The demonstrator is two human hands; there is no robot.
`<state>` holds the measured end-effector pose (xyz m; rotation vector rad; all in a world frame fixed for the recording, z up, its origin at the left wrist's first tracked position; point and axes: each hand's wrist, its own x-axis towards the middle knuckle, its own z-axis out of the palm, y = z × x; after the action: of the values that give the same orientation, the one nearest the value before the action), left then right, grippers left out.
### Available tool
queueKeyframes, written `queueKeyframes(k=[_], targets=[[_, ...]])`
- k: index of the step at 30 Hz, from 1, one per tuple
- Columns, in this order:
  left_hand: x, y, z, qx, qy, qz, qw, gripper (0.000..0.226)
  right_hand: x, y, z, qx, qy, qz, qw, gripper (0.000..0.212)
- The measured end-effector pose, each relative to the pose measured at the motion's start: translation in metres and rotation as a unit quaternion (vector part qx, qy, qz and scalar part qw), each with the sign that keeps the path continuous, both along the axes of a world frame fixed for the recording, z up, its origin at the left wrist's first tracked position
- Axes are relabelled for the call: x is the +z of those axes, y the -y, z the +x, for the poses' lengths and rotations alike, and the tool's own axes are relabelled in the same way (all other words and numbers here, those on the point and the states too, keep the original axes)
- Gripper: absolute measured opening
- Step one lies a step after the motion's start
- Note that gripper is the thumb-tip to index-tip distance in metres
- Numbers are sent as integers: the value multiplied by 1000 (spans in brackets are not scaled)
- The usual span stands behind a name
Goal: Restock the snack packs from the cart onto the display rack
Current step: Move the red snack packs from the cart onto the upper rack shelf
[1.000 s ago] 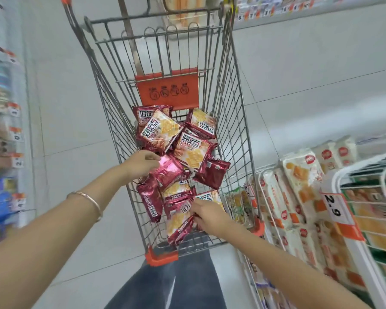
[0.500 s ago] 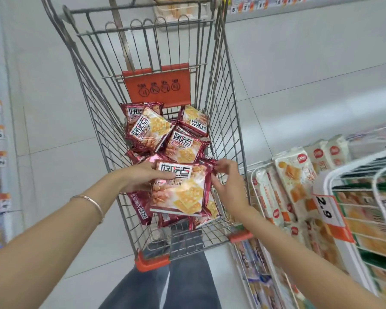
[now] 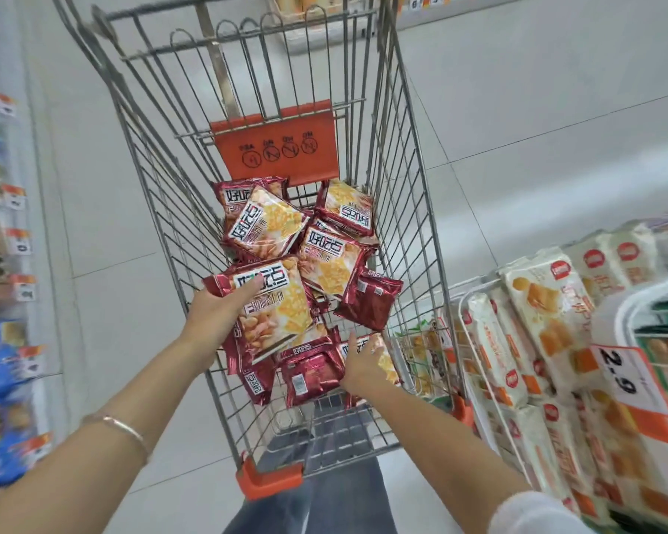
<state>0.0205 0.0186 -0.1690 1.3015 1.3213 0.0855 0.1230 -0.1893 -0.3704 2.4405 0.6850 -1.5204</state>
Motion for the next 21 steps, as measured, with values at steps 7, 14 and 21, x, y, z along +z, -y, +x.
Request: queueKeyframes(k=[7, 14, 21], targets=[[14, 12, 7, 33, -45, 48, 997, 32, 82, 7, 44, -304, -141, 183, 924, 82], [46, 33, 33, -22, -44, -12, 999, 109, 247, -27, 57, -276, -161, 395, 861, 119], [3, 1, 24, -8, 52, -226, 973, 144, 334, -38, 50, -148, 72, 473, 866, 52]])
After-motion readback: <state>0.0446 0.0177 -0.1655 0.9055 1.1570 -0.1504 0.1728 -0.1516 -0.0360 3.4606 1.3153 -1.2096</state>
